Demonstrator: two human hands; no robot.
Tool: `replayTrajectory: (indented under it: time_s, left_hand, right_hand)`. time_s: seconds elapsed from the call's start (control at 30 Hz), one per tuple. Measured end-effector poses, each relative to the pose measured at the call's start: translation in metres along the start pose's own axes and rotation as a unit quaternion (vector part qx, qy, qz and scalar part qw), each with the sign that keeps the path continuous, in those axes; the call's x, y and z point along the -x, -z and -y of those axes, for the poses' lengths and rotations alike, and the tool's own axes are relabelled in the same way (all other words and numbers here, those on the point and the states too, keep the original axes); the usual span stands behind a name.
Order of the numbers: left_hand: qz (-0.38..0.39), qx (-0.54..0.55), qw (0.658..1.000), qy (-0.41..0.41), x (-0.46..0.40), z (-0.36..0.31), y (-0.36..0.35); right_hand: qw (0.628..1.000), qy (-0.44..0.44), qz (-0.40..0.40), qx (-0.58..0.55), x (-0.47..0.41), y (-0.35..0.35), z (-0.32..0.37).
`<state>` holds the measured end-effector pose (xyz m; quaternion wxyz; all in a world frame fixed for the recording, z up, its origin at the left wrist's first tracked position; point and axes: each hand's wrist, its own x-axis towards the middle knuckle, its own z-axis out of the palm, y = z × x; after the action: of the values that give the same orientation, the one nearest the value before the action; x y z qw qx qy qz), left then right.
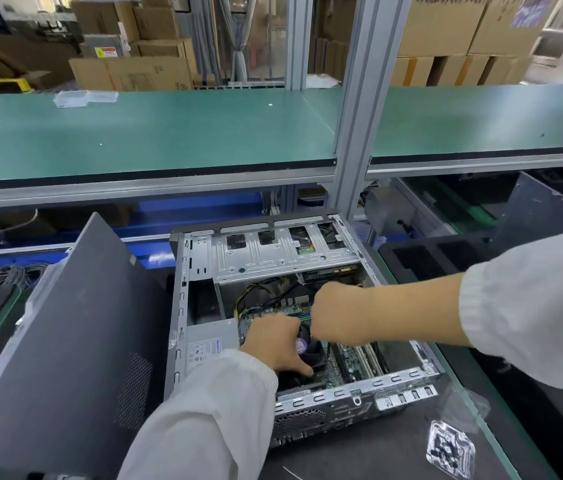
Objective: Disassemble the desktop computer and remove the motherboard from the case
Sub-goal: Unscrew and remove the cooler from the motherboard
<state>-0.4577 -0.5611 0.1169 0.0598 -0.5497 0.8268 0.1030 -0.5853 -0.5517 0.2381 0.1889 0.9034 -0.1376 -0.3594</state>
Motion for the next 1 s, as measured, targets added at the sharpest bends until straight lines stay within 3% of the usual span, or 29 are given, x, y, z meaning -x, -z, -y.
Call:
replayTrajectory:
  time_s: [0.07,0.1,0.13,0.2,0.23,0.27,0.33,0.37,0.4,0.43,0.47,0.5,0.53,0.6,0.63,0.7,0.73,0.77,0.83,0.87,0.9,0.93,0.97,1.0]
  left_hand:
    - [0.003,-0.005,1.0,-0.007,0.0,0.0,0.0]
    - [0.003,-0.006,1.0,-0.008,0.0,0.0,0.0]
    - [0.003,-0.004,1.0,-0.006,0.001,0.0,0.0]
    - [-0.001,0.004,1.0,0.001,0.001,0.001,0.002]
    - [-0.003,0.007,1.0,0.004,0.002,0.001,0.002]
    - [-0.004,0.009,1.0,0.006,0.003,0.0,0.003]
    - [-0.003,0.01,1.0,0.007,0.004,0.0,0.003]
    - [-0.006,0.011,1.0,0.007,0.004,0.0,0.003]
    - [-0.01,0.011,1.0,0.007,0.003,0.0,0.002]
    - [-0.012,0.011,1.0,0.006,0.003,0.001,0.001]
    - [-0.012,0.011,1.0,0.005,0.002,0.001,0.0]
    - [-0.01,0.01,1.0,0.003,0.002,0.0,0.0]
    - [-0.007,0.008,1.0,0.0,0.002,0.0,0.0]
    - [-0.007,0.005,1.0,-0.005,0.002,0.0,0.0]
    - [-0.008,0.005,1.0,-0.005,0.002,0.0,0.001]
    - [-0.009,0.008,1.0,-0.001,0.002,0.0,0.003]
    - [-0.008,0.009,1.0,0.001,0.002,0.0,0.003]
    - [-0.008,0.011,1.0,0.002,0.003,0.0,0.004]
    - [-0.002,0.014,1.0,0.002,0.004,0.0,0.004]
    - [0.003,0.015,1.0,0.003,0.004,0.0,0.004]
    - [0.004,0.013,1.0,0.004,0.004,0.0,0.003]
    - [0.004,0.011,1.0,0.005,0.003,0.0,0.003]
    - [0.004,0.01,1.0,0.004,0.003,0.0,0.003]
    - [0.006,0.01,1.0,0.002,0.002,0.0,0.002]
  right_hand:
    - [0.981,0.102,-0.033,0.162,0.006,0.001,0.008]
    - [0.979,0.104,-0.035,0.173,0.006,-0.001,0.009]
    - [0.988,0.069,-0.026,0.133,0.005,-0.003,0.007]
    - [0.992,-0.073,0.055,-0.09,0.001,-0.001,-0.002]
    - [0.949,-0.157,0.125,-0.241,-0.003,0.0,-0.01]
    - [0.864,-0.223,0.217,-0.396,-0.007,-0.001,-0.02]
    - [0.645,-0.29,0.353,-0.613,-0.015,-0.005,-0.036]
    - [0.596,-0.307,0.368,-0.644,-0.017,-0.008,-0.039]
    - [0.616,-0.301,0.37,-0.627,-0.018,-0.009,-0.039]
    - [0.708,-0.269,0.346,-0.553,-0.015,-0.008,-0.035]
    - [0.835,-0.208,0.287,-0.422,-0.009,-0.005,-0.026]
    - [0.938,-0.123,0.209,-0.247,-0.005,-0.003,-0.017]
    - [0.99,-0.037,0.117,-0.064,-0.002,-0.003,-0.008]
    - [0.982,0.084,0.003,0.169,0.003,-0.001,0.006]
    - [0.979,0.091,-0.005,0.182,0.004,-0.001,0.006]
    - [0.999,-0.006,0.039,0.009,0.003,0.003,-0.003]
    - [0.981,-0.096,0.092,-0.141,0.001,0.006,-0.01]
    - [0.918,-0.183,0.176,-0.306,-0.002,0.007,-0.019]
    - [0.697,-0.281,0.318,-0.579,-0.012,0.004,-0.037]
    - [0.64,-0.3,0.336,-0.622,-0.016,0.001,-0.04]
    - [0.656,-0.296,0.334,-0.608,-0.018,-0.001,-0.04]
    - [0.744,-0.263,0.309,-0.531,-0.016,-0.001,-0.033]
    - [0.861,-0.197,0.249,-0.397,-0.012,0.001,-0.023]
    - [0.952,-0.103,0.178,-0.227,-0.009,0.004,-0.013]
